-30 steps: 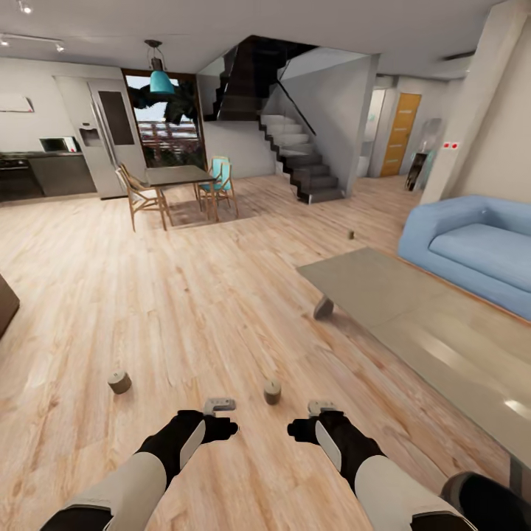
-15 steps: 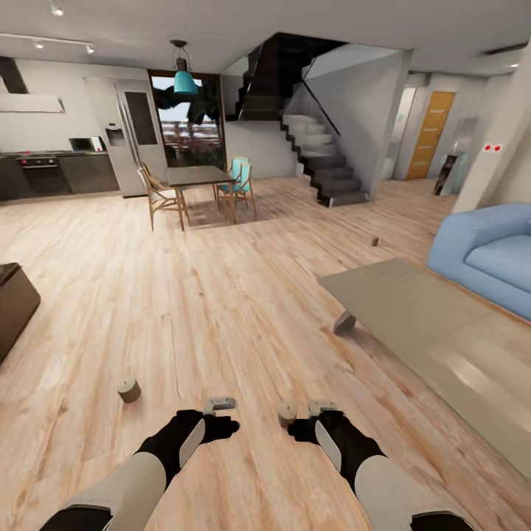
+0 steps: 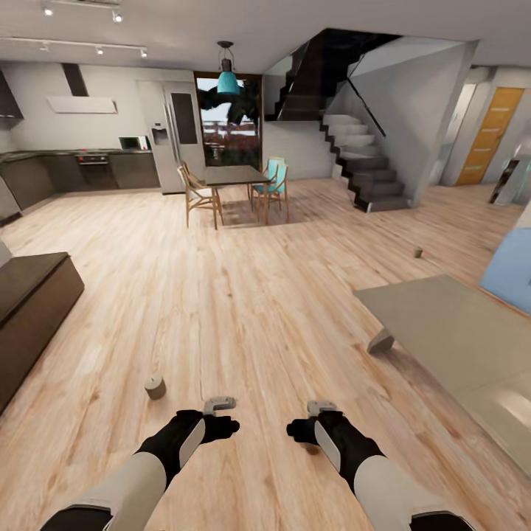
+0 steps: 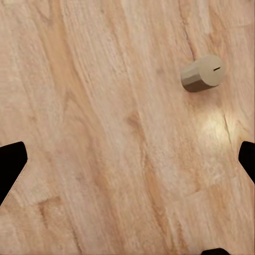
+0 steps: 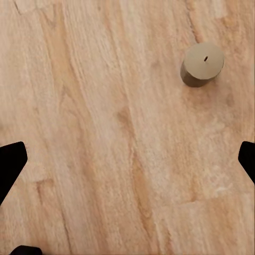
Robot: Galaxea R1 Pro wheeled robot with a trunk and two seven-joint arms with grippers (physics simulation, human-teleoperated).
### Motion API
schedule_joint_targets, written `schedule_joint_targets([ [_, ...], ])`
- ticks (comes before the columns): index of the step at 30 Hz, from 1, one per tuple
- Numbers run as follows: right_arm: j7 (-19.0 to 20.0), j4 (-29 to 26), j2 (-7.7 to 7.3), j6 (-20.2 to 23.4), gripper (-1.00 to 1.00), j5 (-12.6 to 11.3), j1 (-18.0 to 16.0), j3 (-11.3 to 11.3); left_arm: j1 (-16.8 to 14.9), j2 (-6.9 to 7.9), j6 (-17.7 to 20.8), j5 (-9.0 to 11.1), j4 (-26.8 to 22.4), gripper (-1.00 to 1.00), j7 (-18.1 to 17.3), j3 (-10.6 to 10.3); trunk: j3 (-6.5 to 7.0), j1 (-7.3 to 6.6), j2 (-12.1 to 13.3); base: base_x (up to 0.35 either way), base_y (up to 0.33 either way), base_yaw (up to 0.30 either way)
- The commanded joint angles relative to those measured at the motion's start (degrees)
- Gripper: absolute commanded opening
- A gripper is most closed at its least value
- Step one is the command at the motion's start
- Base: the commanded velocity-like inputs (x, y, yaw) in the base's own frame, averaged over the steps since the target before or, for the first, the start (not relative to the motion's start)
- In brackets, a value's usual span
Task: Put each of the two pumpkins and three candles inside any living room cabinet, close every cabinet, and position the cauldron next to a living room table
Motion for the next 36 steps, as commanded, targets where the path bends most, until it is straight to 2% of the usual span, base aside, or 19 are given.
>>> schedule_joint_targets([
  [1, -0.25, -0.13, -0.02, 0.31, 1.0, -0.46, 0.0, 0.2, -0.03, 0.02, 0.3, 0.55, -0.07, 1.0, 0.08, -0.16, -0.05, 0.01, -0.03, 0.09, 0.0, 0.288],
  [10, -0.25, -0.13, 0.0, 0.31, 1.0, -0.43, 0.0, 0.24, -0.03, 0.01, 0.37, 0.55, -0.13, 1.0, 0.07, -0.14, -0.05, 0.01, -0.03, 0.025, 0.0, 0.289],
  [27, -0.25, -0.09, 0.09, 0.31, 1.0, -0.41, 0.0, 0.33, -0.03, -0.02, 0.79, 0.4, 0.14, 1.0, 0.14, 0.0, 3.01, -3.72, 6.79, 0.001, 0.0, 0.29],
  [36, -0.21, -0.13, 0.15, 0.15, 1.0, -0.41, 0.0, 0.33, -0.02, -0.06, 0.91, 0.4, 0.19, 1.0, 0.17, 0.04, 4.97, -5.7, 10.4, 0.0, 0.0, 0.071],
])
